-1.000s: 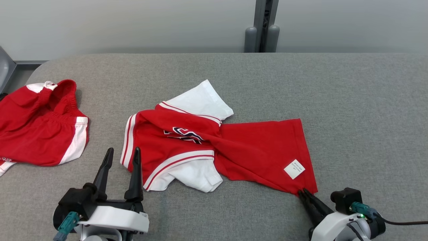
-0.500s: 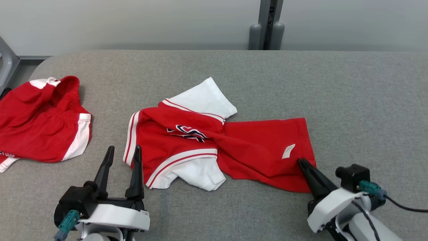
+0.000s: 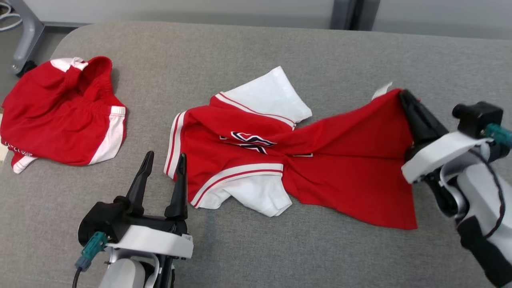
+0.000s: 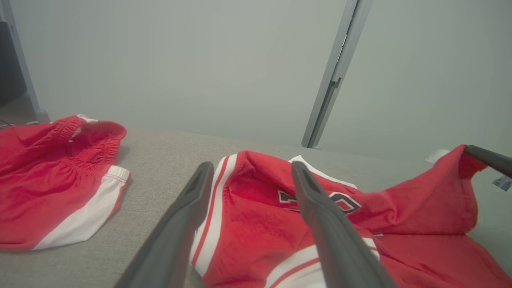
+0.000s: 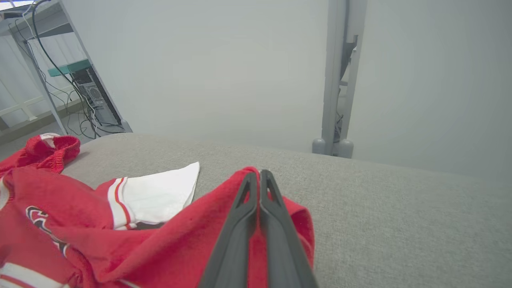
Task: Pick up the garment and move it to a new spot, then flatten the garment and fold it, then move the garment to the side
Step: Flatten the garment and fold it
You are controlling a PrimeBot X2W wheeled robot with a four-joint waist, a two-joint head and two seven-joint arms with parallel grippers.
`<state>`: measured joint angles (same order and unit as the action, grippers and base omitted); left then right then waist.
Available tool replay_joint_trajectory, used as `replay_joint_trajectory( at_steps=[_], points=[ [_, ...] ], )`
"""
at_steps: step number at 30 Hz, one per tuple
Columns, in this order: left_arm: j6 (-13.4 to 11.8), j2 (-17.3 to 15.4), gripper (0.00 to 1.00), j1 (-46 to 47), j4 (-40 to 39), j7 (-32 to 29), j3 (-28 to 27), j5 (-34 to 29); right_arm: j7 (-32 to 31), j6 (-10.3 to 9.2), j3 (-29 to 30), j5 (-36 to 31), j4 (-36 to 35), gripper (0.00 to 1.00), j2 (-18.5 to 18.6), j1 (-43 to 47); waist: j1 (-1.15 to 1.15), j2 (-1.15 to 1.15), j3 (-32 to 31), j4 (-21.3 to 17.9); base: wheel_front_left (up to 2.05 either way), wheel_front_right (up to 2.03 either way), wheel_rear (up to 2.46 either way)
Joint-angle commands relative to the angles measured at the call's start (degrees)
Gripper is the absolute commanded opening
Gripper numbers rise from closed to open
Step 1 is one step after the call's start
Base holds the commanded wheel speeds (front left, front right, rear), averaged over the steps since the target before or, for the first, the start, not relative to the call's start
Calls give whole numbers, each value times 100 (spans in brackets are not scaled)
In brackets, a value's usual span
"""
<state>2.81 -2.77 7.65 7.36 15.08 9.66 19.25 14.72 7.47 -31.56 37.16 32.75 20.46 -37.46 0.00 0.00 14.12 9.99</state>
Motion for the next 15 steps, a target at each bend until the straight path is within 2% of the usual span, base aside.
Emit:
replay_joint_trajectory(
  at_steps=[1,9,15],
  points=[
    [14,-21,100,115,-29,10,1,31,21,6,30,71,46,0,77,-126,0,0,225,196,0,0,0],
    [-7,-19,100,389,-84,10,276,146,41,4,-298,665,776,0,372,-1314,0,0,687,556,0,0,0],
    [-34,-20,100,508,-105,10,388,187,55,4,-390,757,1478,0,427,-2019,0,0,839,706,0,0,0]
  ],
)
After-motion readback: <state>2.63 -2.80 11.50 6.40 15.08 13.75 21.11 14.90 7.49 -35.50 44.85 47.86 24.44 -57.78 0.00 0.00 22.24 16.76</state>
